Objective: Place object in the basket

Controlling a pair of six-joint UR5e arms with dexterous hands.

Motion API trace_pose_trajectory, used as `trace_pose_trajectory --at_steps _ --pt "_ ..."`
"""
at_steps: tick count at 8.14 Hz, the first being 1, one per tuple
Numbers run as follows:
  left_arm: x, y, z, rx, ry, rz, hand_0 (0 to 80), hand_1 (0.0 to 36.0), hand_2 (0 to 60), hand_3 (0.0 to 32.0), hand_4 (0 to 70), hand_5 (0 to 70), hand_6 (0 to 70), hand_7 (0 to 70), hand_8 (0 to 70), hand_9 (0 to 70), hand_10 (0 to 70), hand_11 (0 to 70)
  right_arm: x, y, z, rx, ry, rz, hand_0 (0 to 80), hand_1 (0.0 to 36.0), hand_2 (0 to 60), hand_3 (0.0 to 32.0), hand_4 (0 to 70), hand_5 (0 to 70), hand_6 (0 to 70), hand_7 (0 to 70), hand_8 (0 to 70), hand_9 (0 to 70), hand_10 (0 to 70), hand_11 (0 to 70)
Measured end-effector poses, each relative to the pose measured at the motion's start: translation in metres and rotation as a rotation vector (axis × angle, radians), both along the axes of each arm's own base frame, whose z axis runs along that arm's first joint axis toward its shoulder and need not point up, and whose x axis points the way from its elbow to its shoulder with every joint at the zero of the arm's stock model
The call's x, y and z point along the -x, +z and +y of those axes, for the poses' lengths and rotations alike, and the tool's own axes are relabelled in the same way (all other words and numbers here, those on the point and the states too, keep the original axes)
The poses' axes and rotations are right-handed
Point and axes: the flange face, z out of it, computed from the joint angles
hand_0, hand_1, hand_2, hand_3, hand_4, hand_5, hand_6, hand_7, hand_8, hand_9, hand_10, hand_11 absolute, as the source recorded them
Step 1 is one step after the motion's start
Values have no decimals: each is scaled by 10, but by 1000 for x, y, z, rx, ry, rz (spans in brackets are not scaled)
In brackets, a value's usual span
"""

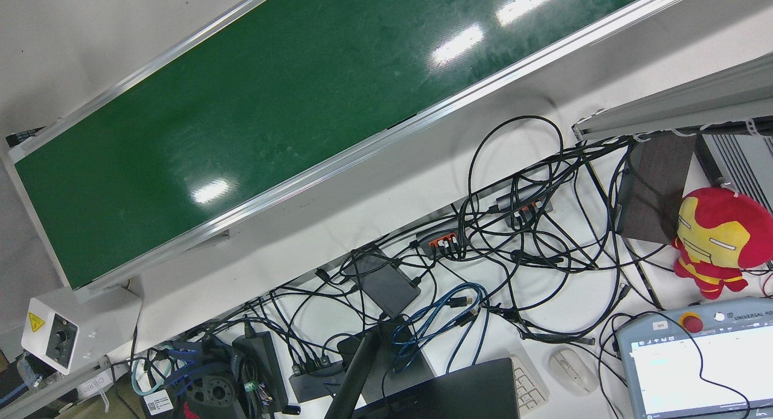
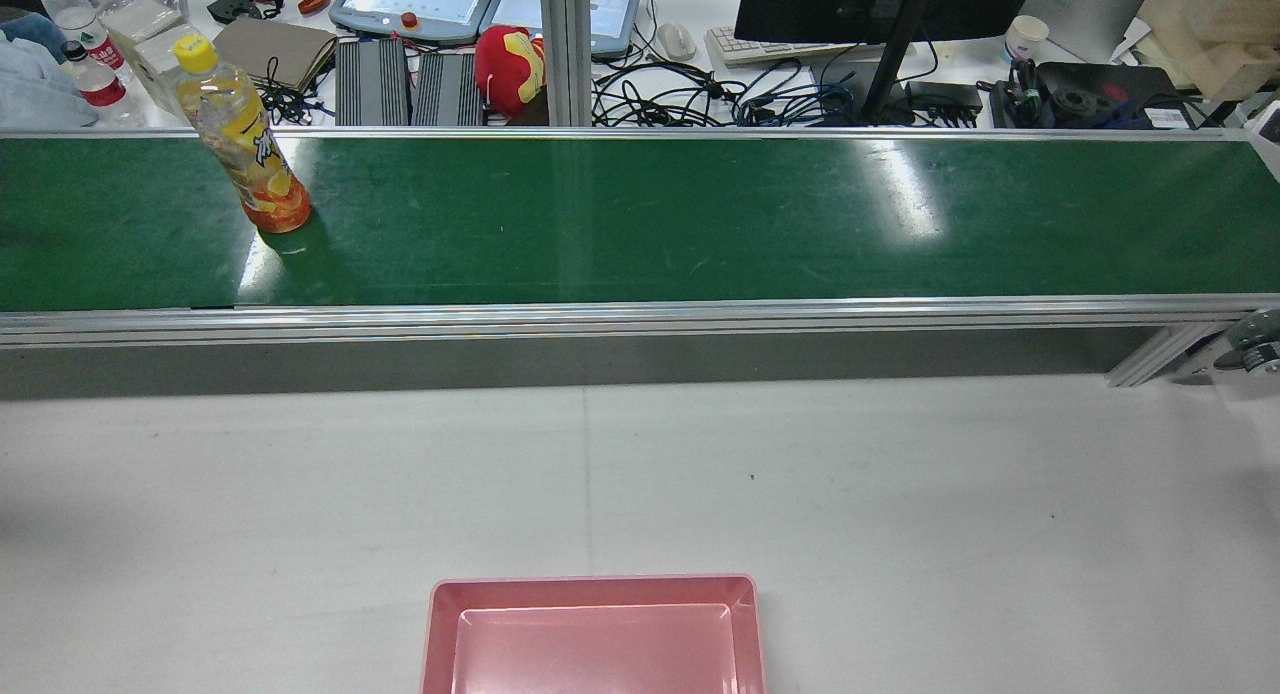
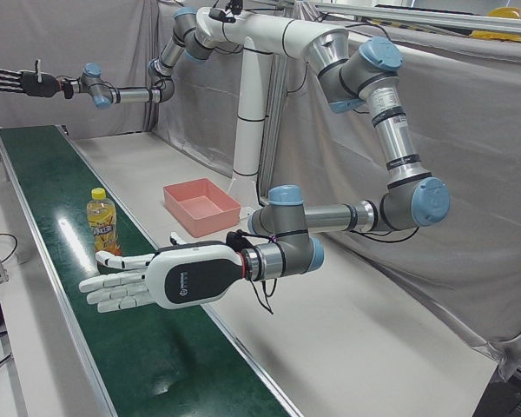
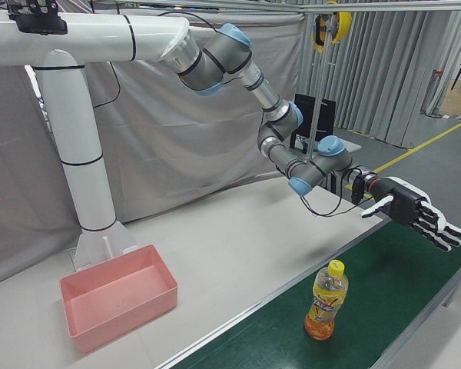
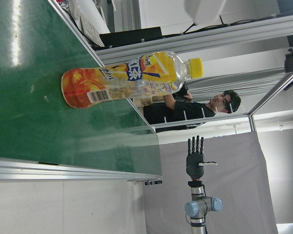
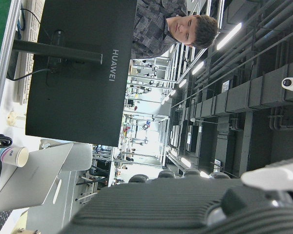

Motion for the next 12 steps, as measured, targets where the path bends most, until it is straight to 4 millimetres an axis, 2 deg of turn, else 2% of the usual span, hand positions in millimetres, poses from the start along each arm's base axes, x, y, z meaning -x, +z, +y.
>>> trace_pose_trajectory --at_steps 1,3,4,5,6,8,9,10,12 --pt "-7 -8 -5 1 6 -13 800 97 0 0 60 240 0 0 34 39 35 80 0 0 0 0 0 0 0 0 0 0 0 0 0 0 0 0 0 0" --pt "-34 -5 -14 -32 14 -2 800 69 0 8 44 223 0 0 29 32 12 43 0 0 0 0 0 0 0 0 0 0 0 0 0 0 0 0 0 0" --pt "-49 -4 -15 -42 31 4 800 83 0 2 51 243 0 0 31 35 14 47 0 0 0 0 0 0 0 0 0 0 0 0 0 0 0 0 0 0" --pt "-65 -6 -16 -54 53 10 800 133 0 0 58 253 0 0 35 40 16 52 0 0 0 0 0 0 0 0 0 0 0 0 0 0 0 0 0 0" --pt "-81 -11 -17 -63 76 16 800 150 0 0 63 261 0 0 39 45 13 48 0 0 0 0 0 0 0 0 0 0 0 0 0 0 0 0 0 0" --pt "-130 -24 -18 -66 137 26 800 119 0 2 61 253 0 0 41 48 18 57 0 0 0 0 1 0 0 0 0 0 0 0 0 0 0 0 0 0" --pt "-151 -29 -17 -64 147 34 800 131 0 0 66 262 0 0 44 52 21 61 0 0 0 0 1 0 0 0 0 0 0 0 0 0 0 0 0 0" --pt "-167 -39 -19 -67 158 42 800 116 0 0 64 259 0 0 43 50 20 60 0 0 0 0 1 0 0 0 0 0 0 0 0 0 0 0 0 0" --pt "-191 -62 -25 -86 175 60 800 110 0 0 54 261 0 0 47 57 19 55 0 0 0 -1 0 0 0 0 0 0 0 0 0 0 0 0 0 0"
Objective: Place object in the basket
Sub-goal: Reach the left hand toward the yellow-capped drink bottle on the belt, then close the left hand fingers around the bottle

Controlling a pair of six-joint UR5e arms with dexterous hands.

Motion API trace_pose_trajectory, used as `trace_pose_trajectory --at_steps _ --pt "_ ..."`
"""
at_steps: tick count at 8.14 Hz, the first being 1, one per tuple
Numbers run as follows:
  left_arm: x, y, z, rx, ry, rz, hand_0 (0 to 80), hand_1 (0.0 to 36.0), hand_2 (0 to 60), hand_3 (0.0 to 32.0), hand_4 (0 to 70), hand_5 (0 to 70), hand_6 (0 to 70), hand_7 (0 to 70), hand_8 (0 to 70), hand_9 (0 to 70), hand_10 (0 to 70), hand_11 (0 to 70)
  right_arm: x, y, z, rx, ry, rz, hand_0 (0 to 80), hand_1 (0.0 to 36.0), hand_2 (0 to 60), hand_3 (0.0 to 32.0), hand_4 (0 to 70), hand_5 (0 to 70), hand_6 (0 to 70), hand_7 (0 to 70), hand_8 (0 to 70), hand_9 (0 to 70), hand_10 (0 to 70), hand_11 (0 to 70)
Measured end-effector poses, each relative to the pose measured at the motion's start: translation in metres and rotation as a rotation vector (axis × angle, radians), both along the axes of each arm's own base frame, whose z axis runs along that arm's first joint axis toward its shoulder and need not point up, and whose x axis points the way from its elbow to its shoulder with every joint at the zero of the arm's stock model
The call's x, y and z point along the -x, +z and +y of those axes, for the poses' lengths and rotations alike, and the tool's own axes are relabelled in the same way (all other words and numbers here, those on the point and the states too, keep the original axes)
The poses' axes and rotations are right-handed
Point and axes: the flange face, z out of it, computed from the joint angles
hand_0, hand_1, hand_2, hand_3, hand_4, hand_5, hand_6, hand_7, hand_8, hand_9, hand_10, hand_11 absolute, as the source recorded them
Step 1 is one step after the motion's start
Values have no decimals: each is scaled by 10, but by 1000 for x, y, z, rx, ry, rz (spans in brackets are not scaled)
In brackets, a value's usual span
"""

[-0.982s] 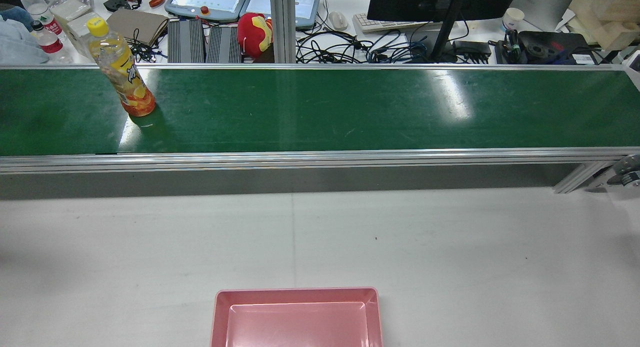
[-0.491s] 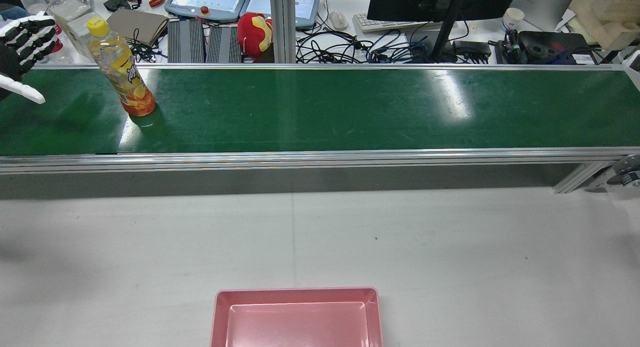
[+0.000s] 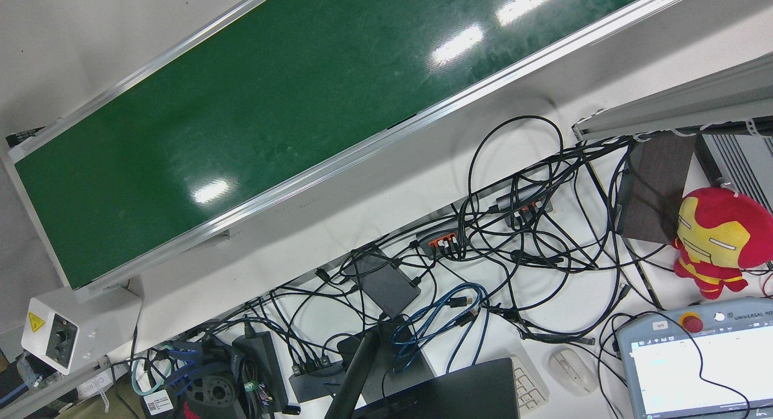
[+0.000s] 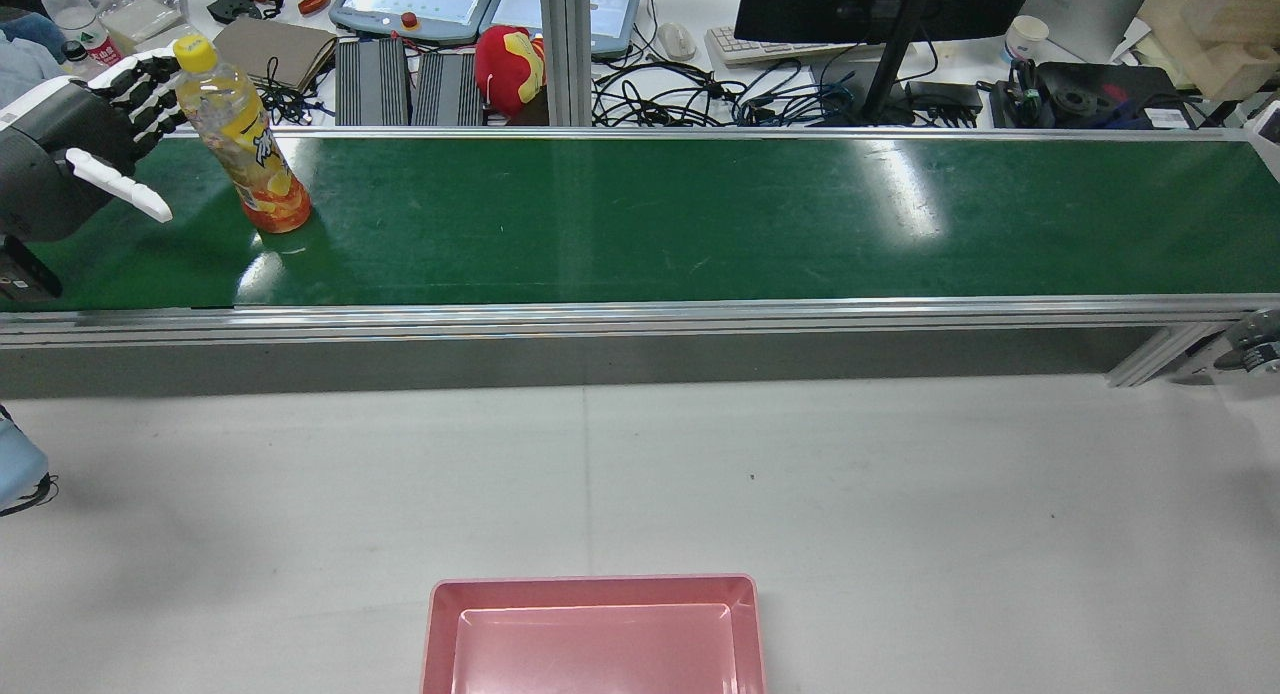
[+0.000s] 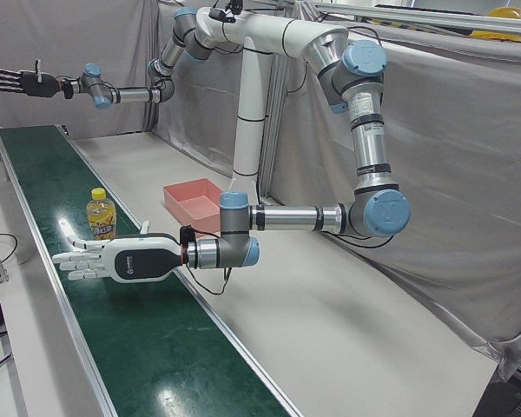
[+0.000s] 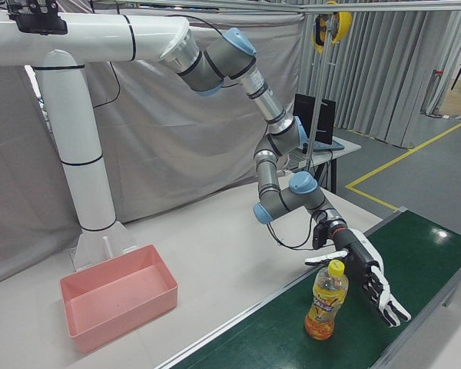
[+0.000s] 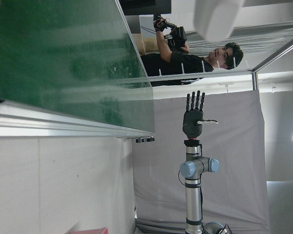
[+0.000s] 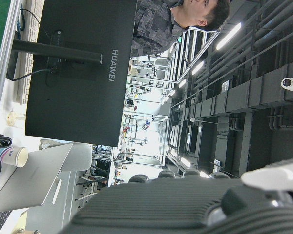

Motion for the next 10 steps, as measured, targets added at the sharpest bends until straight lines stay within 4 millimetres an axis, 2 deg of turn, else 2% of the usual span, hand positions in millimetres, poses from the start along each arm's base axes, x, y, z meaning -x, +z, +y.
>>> trace_pose_trajectory --at_steps 1,2,3,4,5,6,7,8,9,10 --pt "-10 -9 -2 -16 -3 21 800 110 0 0 53 283 0 0 46 56 17 53 0 0 0 0 0 0 0 0 0 0 0 0 0 0 0 0 0 0" --pt "-16 -15 -4 -25 -9 47 800 132 0 0 52 283 0 0 45 54 18 54 0 0 0 0 1 0 0 0 0 0 0 0 0 0 0 0 0 0" --pt "-21 -23 -6 -34 -9 72 779 182 0 0 65 295 0 0 55 69 23 62 0 0 0 -1 1 0 0 0 0 0 0 0 0 0 0 0 0 0" --pt "-25 -32 -8 -42 -7 87 786 196 0 0 73 311 0 0 64 81 35 81 0 0 0 -1 0 0 0 0 0 0 0 0 0 0 0 0 0 0" --pt "-31 -40 -10 -46 -1 94 753 205 0 0 73 305 0 0 62 79 32 75 0 0 0 -1 0 0 0 0 0 0 0 0 0 0 0 0 0 0" --pt "-42 -45 -9 -45 15 95 661 235 0 0 78 323 0 0 71 91 34 78 0 0 0 -1 0 0 0 0 0 0 0 0 0 0 0 0 0 0" --pt "-54 -47 -6 -41 35 94 616 267 175 0 87 342 0 0 79 103 43 92 0 0 0 -1 1 0 0 0 0 0 0 0 0 0 0 0 0 0" --pt "-62 -50 -3 -41 48 95 512 360 600 0 117 515 1 14 138 183 103 180 0 -1 0 -1 0 0 0 0 0 0 0 0 0 0 0 0 0 0" --pt "-64 -54 0 -33 58 100 598 360 600 0 469 688 116 178 291 394 332 499 0 -1 0 -2 0 0 0 0 0 0 0 0 0 0 0 0 0 0" --pt "-62 -61 5 -13 62 100 800 360 600 0 700 700 632 698 700 700 579 700 0 -1 0 -2 0 0 0 0 0 0 0 0 0 0 0 0 0 0"
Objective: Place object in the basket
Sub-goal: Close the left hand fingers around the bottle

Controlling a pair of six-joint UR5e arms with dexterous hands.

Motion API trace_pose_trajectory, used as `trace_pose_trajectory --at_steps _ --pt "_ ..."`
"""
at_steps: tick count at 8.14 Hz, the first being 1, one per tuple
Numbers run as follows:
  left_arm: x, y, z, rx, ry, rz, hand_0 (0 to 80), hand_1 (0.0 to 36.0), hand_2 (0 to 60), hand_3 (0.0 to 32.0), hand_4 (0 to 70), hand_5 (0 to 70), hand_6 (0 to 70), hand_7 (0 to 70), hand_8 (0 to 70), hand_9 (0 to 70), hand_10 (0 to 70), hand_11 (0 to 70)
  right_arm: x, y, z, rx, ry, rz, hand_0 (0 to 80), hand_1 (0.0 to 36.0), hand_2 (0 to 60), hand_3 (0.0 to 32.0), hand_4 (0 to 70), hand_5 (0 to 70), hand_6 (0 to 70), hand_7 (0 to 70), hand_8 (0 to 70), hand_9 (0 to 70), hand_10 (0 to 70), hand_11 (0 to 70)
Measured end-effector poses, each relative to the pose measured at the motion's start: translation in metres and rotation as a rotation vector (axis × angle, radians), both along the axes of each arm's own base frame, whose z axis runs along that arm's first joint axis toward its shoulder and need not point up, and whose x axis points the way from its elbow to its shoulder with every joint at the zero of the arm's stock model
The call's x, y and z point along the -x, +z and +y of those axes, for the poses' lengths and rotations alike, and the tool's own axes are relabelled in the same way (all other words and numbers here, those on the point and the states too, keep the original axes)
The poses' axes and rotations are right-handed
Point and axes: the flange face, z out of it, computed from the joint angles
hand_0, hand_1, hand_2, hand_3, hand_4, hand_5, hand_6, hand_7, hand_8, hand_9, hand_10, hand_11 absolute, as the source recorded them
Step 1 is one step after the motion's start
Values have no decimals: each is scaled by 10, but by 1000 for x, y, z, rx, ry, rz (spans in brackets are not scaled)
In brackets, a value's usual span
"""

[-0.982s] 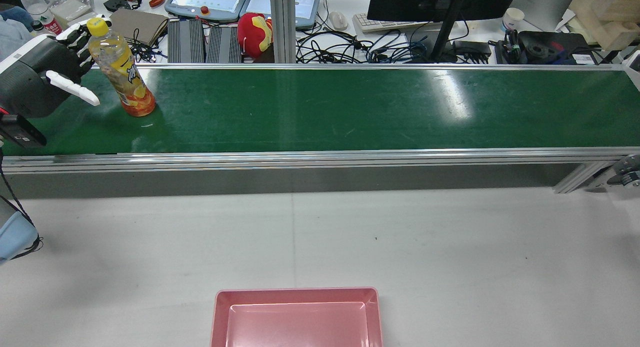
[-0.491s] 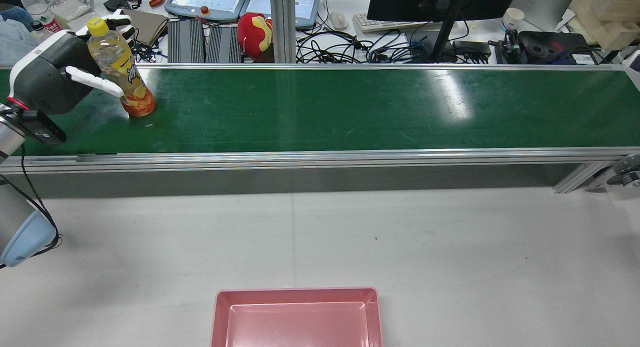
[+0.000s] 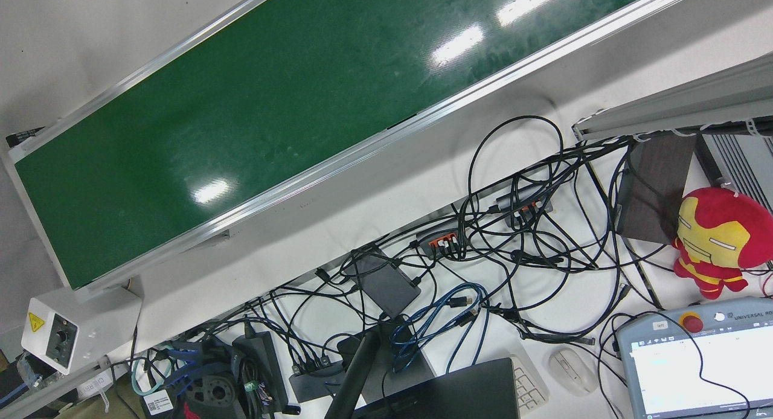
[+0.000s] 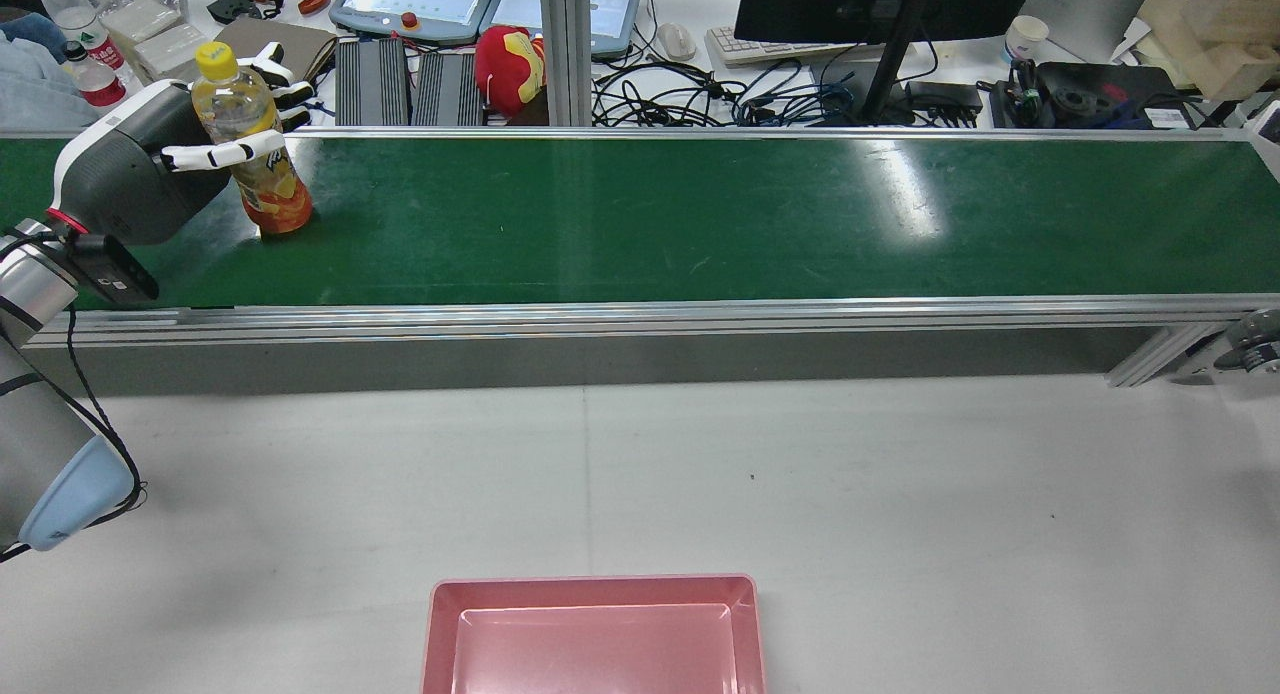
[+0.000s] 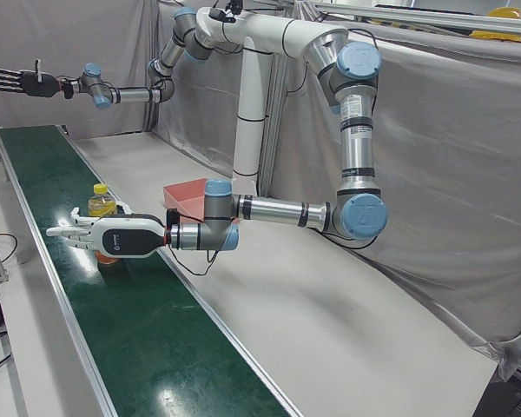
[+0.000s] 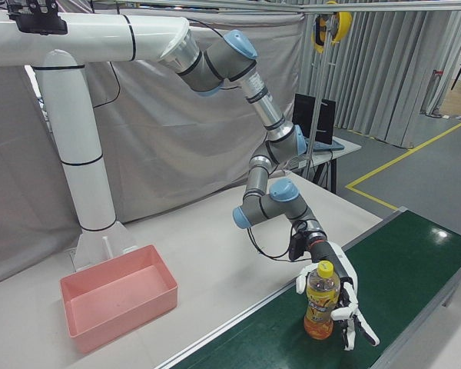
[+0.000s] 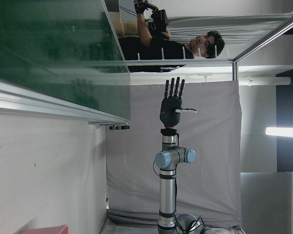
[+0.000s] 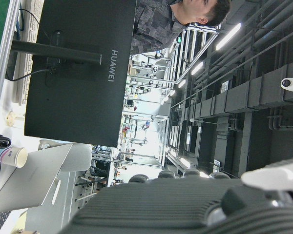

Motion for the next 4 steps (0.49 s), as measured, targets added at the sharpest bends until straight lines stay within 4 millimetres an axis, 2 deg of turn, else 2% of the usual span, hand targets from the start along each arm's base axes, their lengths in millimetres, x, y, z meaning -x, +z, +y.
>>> trace_pose_trajectory --at_steps 1,2,3,4 --pt "4 -7 4 19 1 -6 800 360 600 0 700 700 700 700 700 700 659 700 0 0 0 0 0 0 0 0 0 0 0 0 0 0 0 0 0 0" --pt "6 -10 7 33 2 -13 800 360 600 0 700 700 700 700 700 700 699 700 0 0 0 -1 0 0 0 0 0 0 0 0 0 0 0 0 0 0" --pt "7 -17 10 32 6 -9 800 360 600 0 700 700 700 700 700 700 641 700 0 -1 0 -1 1 0 0 0 0 0 0 0 0 0 0 0 0 0" --pt "9 -33 16 16 11 1 800 360 600 0 700 700 700 700 700 700 646 700 0 -1 0 -1 0 0 0 0 0 0 0 0 0 0 0 0 0 0"
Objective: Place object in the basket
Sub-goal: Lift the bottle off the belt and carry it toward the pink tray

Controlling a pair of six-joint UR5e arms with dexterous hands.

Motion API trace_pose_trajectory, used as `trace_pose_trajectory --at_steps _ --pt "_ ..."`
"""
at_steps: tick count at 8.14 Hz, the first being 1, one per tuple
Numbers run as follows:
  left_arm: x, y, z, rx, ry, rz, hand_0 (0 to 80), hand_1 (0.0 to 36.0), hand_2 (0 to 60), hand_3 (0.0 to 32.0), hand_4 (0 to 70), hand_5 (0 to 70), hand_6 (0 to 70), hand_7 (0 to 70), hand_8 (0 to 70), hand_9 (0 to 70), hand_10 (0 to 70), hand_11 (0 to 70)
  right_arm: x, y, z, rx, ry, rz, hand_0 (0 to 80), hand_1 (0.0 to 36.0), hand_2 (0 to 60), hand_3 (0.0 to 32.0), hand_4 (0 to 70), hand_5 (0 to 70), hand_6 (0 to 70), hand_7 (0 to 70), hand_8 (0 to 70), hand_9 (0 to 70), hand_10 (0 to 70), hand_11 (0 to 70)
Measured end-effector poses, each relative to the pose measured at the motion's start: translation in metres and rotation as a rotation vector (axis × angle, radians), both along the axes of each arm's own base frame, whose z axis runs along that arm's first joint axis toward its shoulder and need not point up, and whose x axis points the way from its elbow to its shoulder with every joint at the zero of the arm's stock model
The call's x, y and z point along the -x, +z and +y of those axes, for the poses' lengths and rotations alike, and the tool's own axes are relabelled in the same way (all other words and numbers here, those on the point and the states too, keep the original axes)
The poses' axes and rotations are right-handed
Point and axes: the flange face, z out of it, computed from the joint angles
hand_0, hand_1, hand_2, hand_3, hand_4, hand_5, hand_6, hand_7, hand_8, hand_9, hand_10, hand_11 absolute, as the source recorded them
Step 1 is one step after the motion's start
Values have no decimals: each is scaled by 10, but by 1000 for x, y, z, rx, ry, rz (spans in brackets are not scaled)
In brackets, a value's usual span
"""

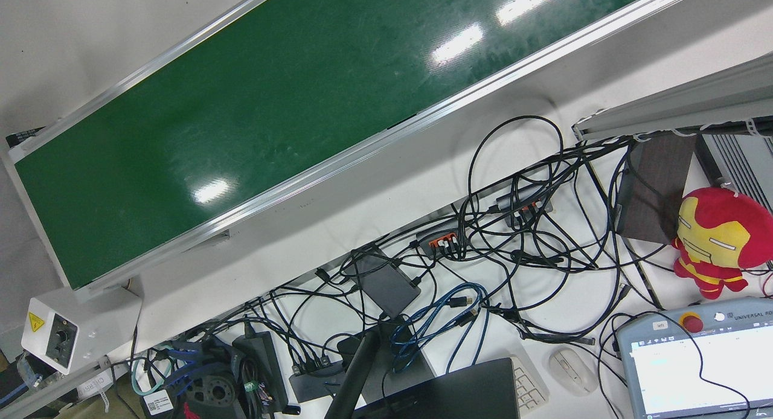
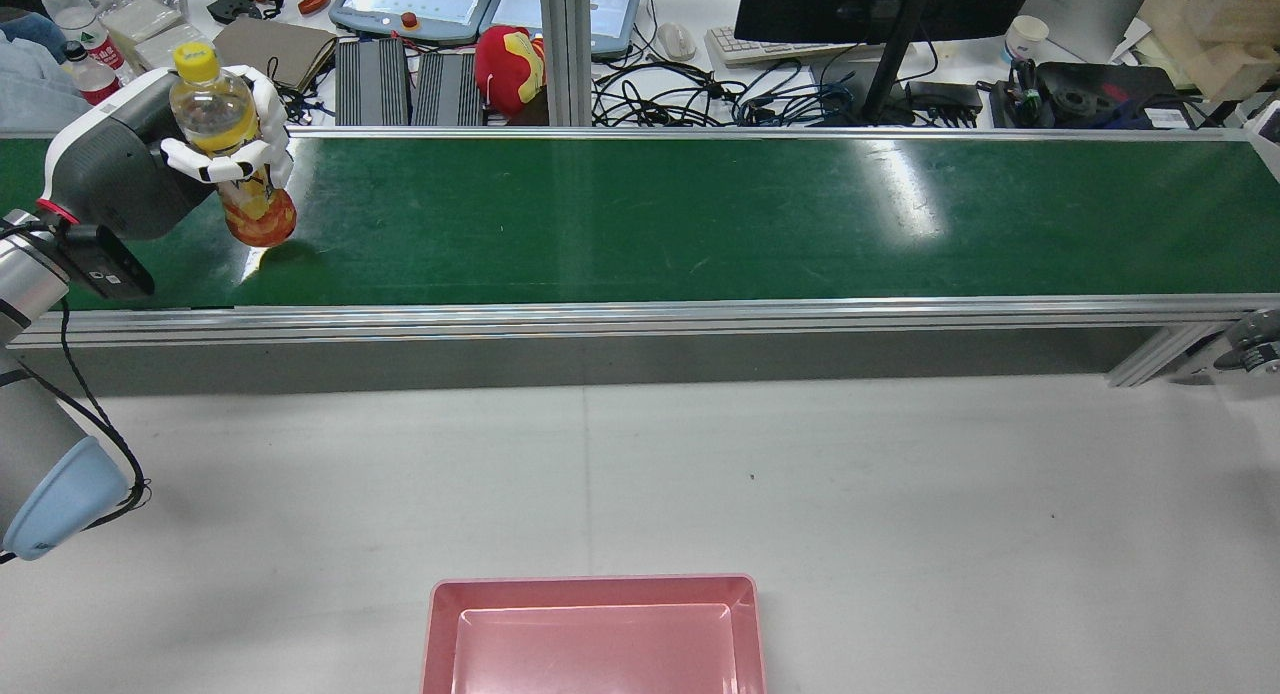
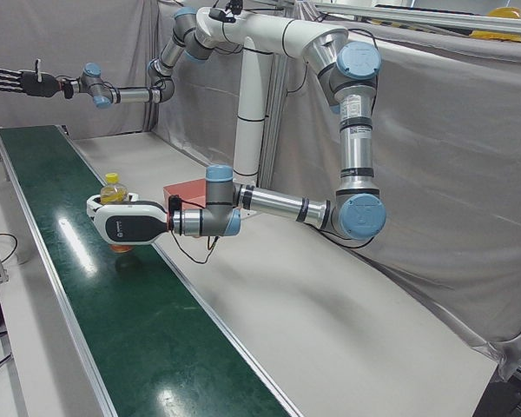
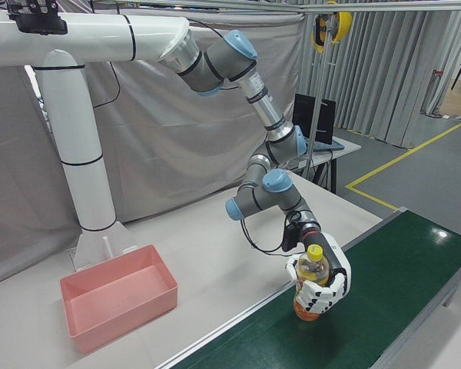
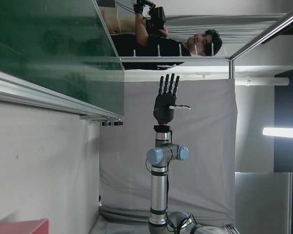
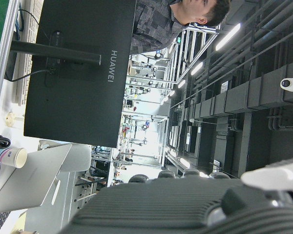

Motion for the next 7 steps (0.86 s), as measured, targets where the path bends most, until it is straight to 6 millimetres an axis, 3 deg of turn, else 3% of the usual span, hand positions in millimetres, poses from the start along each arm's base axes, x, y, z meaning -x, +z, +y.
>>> trace_pose_trajectory --at_steps 1,3,5,7 --pt "-5 -22 12 -28 22 17 800 360 600 0 700 700 700 700 700 700 646 700 0 0 0 0 -1 0 0 0 0 0 0 0 0 0 0 0 0 0" --pt "-51 -68 63 -89 144 54 800 360 600 0 700 700 700 700 700 700 609 700 0 0 0 0 -1 0 0 0 0 0 0 0 0 0 0 0 0 0" --pt "-90 -112 133 -153 274 57 800 360 600 0 700 700 700 700 700 700 583 700 0 0 0 0 -1 0 0 0 0 0 0 0 0 0 0 0 0 0" --pt "-132 -134 200 -208 426 23 800 360 600 0 685 700 700 700 700 700 519 700 0 0 0 0 0 0 0 0 0 0 0 0 0 0 0 0 0 0"
